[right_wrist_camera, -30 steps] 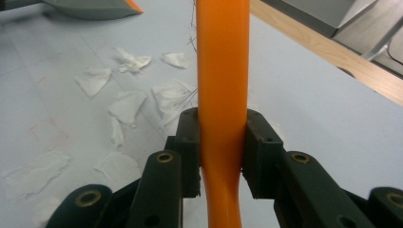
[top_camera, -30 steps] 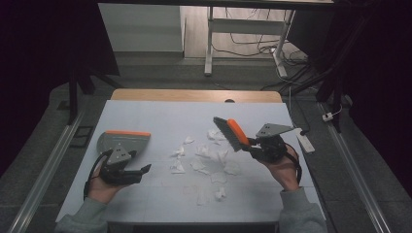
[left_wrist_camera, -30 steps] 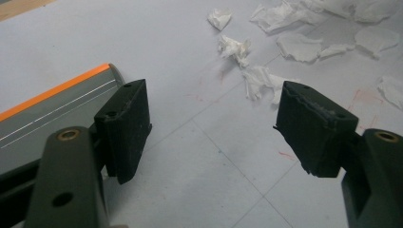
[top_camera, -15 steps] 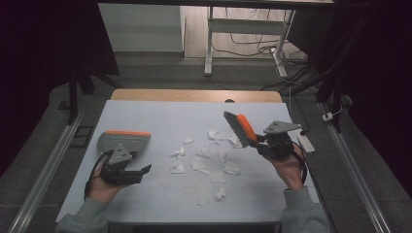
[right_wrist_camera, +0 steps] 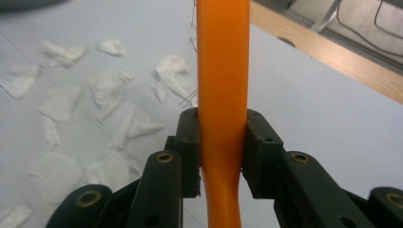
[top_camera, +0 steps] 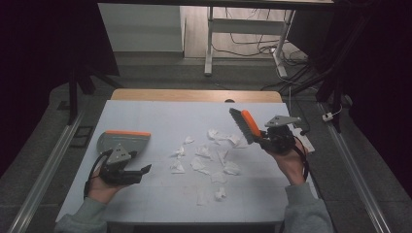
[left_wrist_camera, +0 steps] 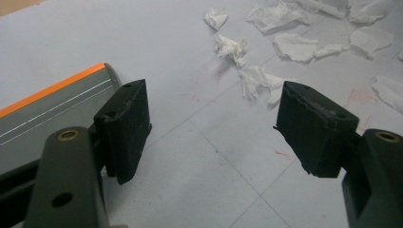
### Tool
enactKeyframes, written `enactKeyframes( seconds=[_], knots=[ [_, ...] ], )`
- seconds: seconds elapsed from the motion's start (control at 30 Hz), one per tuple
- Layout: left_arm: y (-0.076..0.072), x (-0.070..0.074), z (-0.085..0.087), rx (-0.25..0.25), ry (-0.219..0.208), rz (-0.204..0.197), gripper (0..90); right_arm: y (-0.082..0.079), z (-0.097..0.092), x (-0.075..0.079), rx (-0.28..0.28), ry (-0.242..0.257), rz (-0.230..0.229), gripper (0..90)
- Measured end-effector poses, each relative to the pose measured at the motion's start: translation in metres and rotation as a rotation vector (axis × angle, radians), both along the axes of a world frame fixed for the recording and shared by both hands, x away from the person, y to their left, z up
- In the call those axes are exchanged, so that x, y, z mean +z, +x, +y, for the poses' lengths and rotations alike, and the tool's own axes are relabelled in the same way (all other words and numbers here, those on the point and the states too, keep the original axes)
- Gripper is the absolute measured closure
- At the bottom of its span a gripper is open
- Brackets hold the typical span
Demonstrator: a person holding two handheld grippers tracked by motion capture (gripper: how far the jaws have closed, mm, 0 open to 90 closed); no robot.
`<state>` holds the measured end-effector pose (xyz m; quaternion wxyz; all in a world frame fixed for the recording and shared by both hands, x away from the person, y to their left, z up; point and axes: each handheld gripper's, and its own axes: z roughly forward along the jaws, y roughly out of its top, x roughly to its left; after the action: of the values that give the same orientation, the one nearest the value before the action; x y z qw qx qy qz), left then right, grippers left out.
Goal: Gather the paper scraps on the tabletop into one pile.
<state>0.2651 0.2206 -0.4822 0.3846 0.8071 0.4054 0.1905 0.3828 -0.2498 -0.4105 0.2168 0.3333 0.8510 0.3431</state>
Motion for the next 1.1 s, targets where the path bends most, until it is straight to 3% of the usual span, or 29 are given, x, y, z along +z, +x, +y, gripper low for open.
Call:
enactKeyframes(
  seconds=[0.23, 0.43, 0.57, 0.83, 1.0, 1.1],
  knots=[
    [-0.001, 0.000, 0.000, -0.010, 0.006, 0.000, 27.9, 0.034, 0.009, 0.003, -0.023, -0.144, 0.083, 70.6],
    [0.000, -0.001, 0.000, -0.009, 0.008, 0.008, 27.9, 0.060, 0.016, 0.002, -0.053, -0.220, 0.139, 70.6],
    [-0.001, -0.001, 0.000, -0.011, 0.010, 0.007, 27.9, 0.072, 0.021, -0.005, -0.074, -0.306, 0.181, 70.6],
    [0.002, -0.002, 0.001, -0.004, 0.001, 0.013, 27.9, 0.089, 0.024, -0.025, -0.114, -0.401, 0.245, 70.6],
    [0.003, -0.002, 0.000, -0.006, 0.004, 0.013, 27.9, 0.100, 0.042, -0.033, -0.085, -0.435, 0.278, 70.6],
    [0.003, -0.002, 0.002, -0.003, 0.000, 0.012, 27.9, 0.100, 0.063, -0.037, -0.028, -0.496, 0.291, 70.7]
  ],
)
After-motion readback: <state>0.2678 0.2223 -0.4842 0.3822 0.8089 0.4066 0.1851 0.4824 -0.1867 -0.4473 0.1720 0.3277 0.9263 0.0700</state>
